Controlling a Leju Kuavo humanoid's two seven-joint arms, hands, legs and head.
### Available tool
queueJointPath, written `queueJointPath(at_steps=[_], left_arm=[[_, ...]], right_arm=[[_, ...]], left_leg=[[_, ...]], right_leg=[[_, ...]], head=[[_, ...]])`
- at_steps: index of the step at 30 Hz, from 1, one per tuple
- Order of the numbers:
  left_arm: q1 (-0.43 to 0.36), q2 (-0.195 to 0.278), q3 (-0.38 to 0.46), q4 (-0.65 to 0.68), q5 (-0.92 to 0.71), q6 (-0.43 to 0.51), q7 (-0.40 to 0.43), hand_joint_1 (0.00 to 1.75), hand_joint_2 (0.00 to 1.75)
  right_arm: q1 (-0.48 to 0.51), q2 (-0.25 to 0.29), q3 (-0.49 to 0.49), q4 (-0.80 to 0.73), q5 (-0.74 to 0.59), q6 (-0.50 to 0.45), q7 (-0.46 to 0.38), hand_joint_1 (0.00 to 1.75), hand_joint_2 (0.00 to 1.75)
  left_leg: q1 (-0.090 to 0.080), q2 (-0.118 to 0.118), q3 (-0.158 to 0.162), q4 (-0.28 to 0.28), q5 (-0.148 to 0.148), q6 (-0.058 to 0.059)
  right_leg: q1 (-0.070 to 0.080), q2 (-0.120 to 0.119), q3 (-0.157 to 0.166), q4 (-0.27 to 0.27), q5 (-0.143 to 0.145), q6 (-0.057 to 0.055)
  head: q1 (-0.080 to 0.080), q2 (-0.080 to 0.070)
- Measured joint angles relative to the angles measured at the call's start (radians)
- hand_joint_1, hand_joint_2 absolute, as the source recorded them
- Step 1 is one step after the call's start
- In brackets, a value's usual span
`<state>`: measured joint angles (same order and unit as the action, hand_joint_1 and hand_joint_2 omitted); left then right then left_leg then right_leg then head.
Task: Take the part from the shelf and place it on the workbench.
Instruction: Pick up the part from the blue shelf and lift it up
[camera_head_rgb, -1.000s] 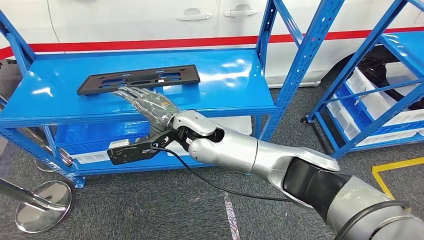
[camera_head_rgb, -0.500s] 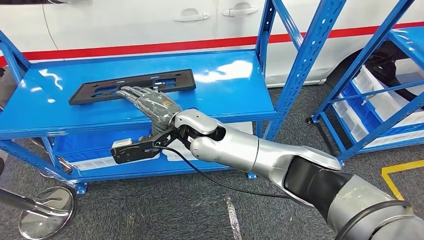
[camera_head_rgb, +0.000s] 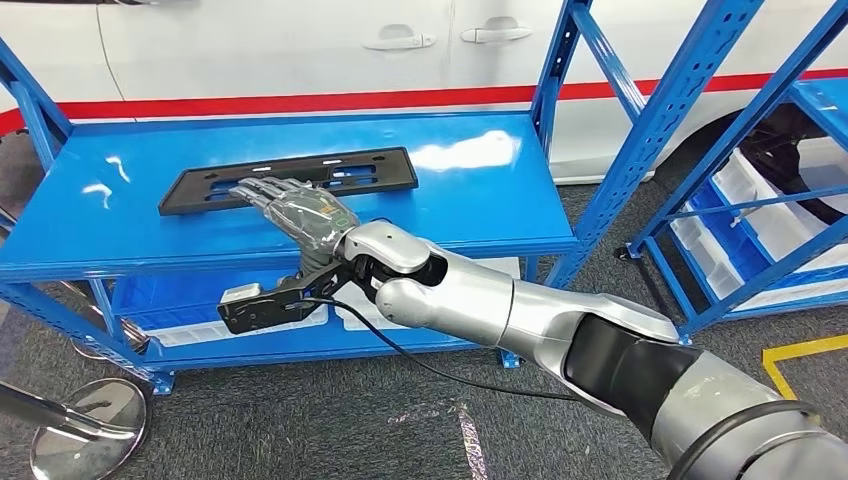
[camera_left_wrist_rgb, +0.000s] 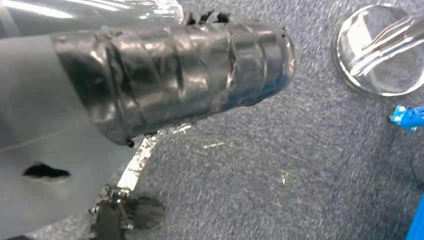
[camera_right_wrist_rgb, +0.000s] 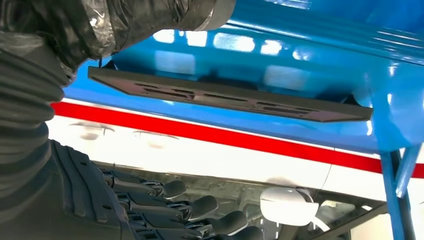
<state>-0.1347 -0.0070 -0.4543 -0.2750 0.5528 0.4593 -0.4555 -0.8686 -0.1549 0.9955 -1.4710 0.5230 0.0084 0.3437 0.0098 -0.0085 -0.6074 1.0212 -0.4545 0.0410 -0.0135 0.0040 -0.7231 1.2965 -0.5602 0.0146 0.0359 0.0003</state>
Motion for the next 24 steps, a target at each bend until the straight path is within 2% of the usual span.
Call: queueJointPath(at_steps=[2,3,4,7,9,10,12,13,14,15,16,18,19,21,23,24], left_arm=[[0.002,-0.002,0.0,0.0,0.0,0.0,0.0,0.0,0.0],[0.001,-0.003,0.0,0.0,0.0,0.0,0.0,0.0,0.0],[-0.001,-0.003,0.0,0.0,0.0,0.0,0.0,0.0,0.0],[-0.003,-0.003,0.0,0.0,0.0,0.0,0.0,0.0,0.0],[-0.003,-0.002,0.0,0.0,0.0,0.0,0.0,0.0,0.0],[-0.004,-0.003,0.0,0.0,0.0,-0.001,0.0,0.0,0.0],[-0.004,-0.004,0.0,0.0,0.0,-0.002,0.0,0.0,0.0],[-0.004,-0.004,0.0,0.0,0.0,-0.003,0.001,0.0,0.0],[-0.003,-0.004,0.0,0.0,0.0,-0.004,0.002,0.0,0.0],[-0.002,-0.004,0.0,0.0,0.0,-0.005,0.002,0.0,0.0],[-0.003,-0.004,0.0,0.0,0.0,-0.007,0.003,0.0,0.0],[-0.006,-0.003,0.0,0.0,-0.001,-0.008,0.004,0.0,0.0],[-0.009,-0.003,-0.001,0.0,-0.001,-0.009,0.005,0.0,0.0],[-0.012,-0.003,-0.001,0.0,-0.002,-0.01,0.007,0.0,0.0],[-0.012,-0.004,-0.002,0.0,-0.004,-0.012,0.011,0.0,0.0],[-0.012,-0.005,-0.003,0.0,-0.004,-0.012,0.013,0.0,0.0]], right_arm=[[-0.001,0.0,0.0,0.001,0.0,0.0,0.0,0.0,1.75],[-0.003,0.0,0.0,0.001,0.0,0.0,0.0,0.0,1.75],[-0.005,0.0,0.0,0.001,0.0,0.0,0.0,0.0,1.75],[-0.006,0.0,0.0,0.001,0.0,0.0,0.0,0.0,1.75],[-0.008,0.001,0.0,0.001,0.002,0.001,0.0,0.0,1.75],[-0.009,0.001,0.0,0.001,0.002,0.003,0.0,0.0,1.75],[-0.008,0.002,0.001,0.004,0.005,0.011,0.0,0.0,1.75],[-0.006,0.003,0.002,0.007,0.006,0.015,0.0,0.0,1.75],[-0.005,0.004,0.003,0.01,0.009,0.019,0.0,0.0,1.75],[-0.004,0.006,0.005,0.013,0.012,0.021,0.0,0.0,1.75],[-0.004,0.008,0.007,0.017,0.014,0.022,0.0,0.0,1.75],[-0.005,0.014,0.009,0.027,0.017,0.027,-0.003,0.0,1.75],[-0.006,0.016,0.01,0.034,0.017,0.031,-0.005,0.0,1.75],[-0.007,0.023,0.011,0.055,0.018,0.037,-0.008,0.0,1.75],[-0.007,0.03,0.012,0.078,0.02,0.039,-0.011,0.0,1.75],[-0.008,0.032,0.013,0.09,0.022,0.038,-0.012,0.0,1.75]], left_leg=[[0.001,-0.002,0.014,0.008,-0.016,-0.004],[-0.001,-0.004,0.017,0.014,-0.024,-0.009],[-0.003,-0.005,0.017,0.017,-0.029,-0.014],[-0.004,-0.004,0.011,0.018,-0.032,-0.03],[-0.003,-0.001,-0.004,0.052,-0.049,-0.039],[-0.002,0.001,-0.028,0.1,-0.068,-0.044],[0.001,0.003,-0.1,0.226,-0.107,-0.052],[0.002,0.003,-0.131,0.269,-0.11,-0.053],[0.001,0.003,-0.146,0.277,-0.094,-0.052],[0.0,0.003,-0.142,0.246,-0.06,-0.047],[-0.003,0.003,-0.121,0.185,-0.015,-0.039],[-0.012,0.002,-0.07,0.068,0.039,-0.019],[-0.016,0.002,-0.053,0.033,0.045,-0.011],[-0.021,0.002,-0.041,0.008,0.036,-0.004],[-0.013,0.002,-0.025,-0.017,0.037,-0.001],[-0.009,0.003,-0.016,-0.029,0.039,0.001]], right_leg=[[-0.003,-0.001,0.035,-0.114,0.086,0.0],[-0.003,0.0,0.058,-0.171,0.111,0.0],[-0.002,0.0,0.074,-0.21,0.12,-0.003],[0.0,0.003,0.087,-0.238,0.109,-0.015],[-0.005,0.002,0.098,-0.248,0.108,-0.024],[-0.007,0.001,0.105,-0.251,0.106,-0.028],[-0.004,-0.001,0.113,-0.252,0.1,-0.036],[-0.002,-0.001,0.117,-0.252,0.096,-0.038],[0.0,0.0,0.121,-0.252,0.093,-0.039],[0.003,0.002,0.127,-0.252,0.089,-0.04],[0.005,0.004,0.133,-0.252,0.084,-0.04],[0.008,0.006,0.143,-0.254,0.077,-0.038],[0.008,0.006,0.145,-0.256,0.075,-0.034],[0.007,0.005,0.145,-0.263,0.074,-0.026],[0.007,0.003,0.142,-0.256,0.063,-0.017],[0.007,0.002,0.13,-0.227,0.046,-0.013]], head=[[0.0,0.0],[0.0,0.0],[0.0,0.0],[0.0,0.0],[0.0,0.0],[0.0,0.0],[0.0,0.0],[0.0,0.0],[0.0,0.0],[0.0,0.0],[0.0,0.0],[0.0,0.0],[0.0,0.0],[0.0,0.0],[0.0,0.0],[0.001,0.0]])
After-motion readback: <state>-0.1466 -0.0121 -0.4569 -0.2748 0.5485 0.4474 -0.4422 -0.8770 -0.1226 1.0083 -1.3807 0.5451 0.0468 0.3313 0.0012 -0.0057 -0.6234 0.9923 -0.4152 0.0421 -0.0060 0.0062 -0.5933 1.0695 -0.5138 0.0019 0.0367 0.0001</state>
